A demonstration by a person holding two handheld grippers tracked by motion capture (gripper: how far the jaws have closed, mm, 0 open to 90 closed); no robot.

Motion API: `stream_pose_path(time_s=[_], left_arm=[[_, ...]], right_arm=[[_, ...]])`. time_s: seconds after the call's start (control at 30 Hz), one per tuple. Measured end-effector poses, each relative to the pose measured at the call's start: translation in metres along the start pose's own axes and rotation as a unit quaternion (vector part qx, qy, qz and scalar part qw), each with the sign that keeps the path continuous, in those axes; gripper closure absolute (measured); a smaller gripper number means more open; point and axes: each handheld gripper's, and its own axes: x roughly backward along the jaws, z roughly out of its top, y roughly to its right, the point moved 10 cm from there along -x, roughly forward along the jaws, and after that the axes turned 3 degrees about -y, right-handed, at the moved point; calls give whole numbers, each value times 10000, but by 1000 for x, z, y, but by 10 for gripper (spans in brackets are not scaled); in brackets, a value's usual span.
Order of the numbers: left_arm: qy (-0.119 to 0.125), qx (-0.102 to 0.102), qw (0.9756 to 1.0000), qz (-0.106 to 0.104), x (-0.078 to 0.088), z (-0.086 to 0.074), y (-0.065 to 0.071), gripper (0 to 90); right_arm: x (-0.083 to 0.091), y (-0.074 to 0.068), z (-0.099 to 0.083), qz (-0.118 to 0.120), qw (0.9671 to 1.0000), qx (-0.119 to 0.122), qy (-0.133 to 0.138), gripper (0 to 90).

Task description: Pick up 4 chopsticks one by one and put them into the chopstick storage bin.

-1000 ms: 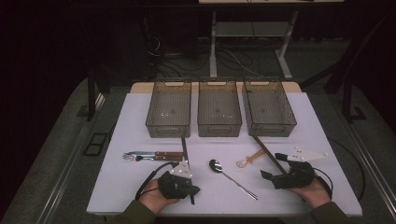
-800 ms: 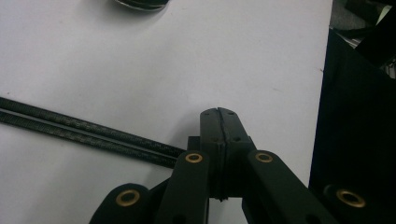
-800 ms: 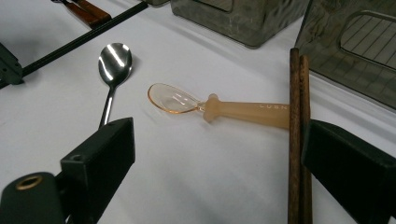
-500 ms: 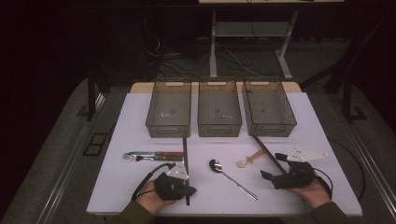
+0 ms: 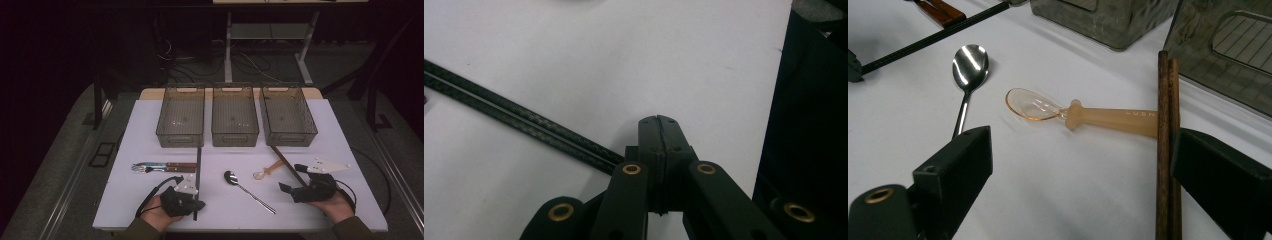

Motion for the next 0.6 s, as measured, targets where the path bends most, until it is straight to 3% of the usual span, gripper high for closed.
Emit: stream_pose_path(time_s=[0.6], left_arm=[[-105,65,9996,248,11,-12,-11,897]], right_arm=[[0,0,0,-3,10000,0,-12,94]])
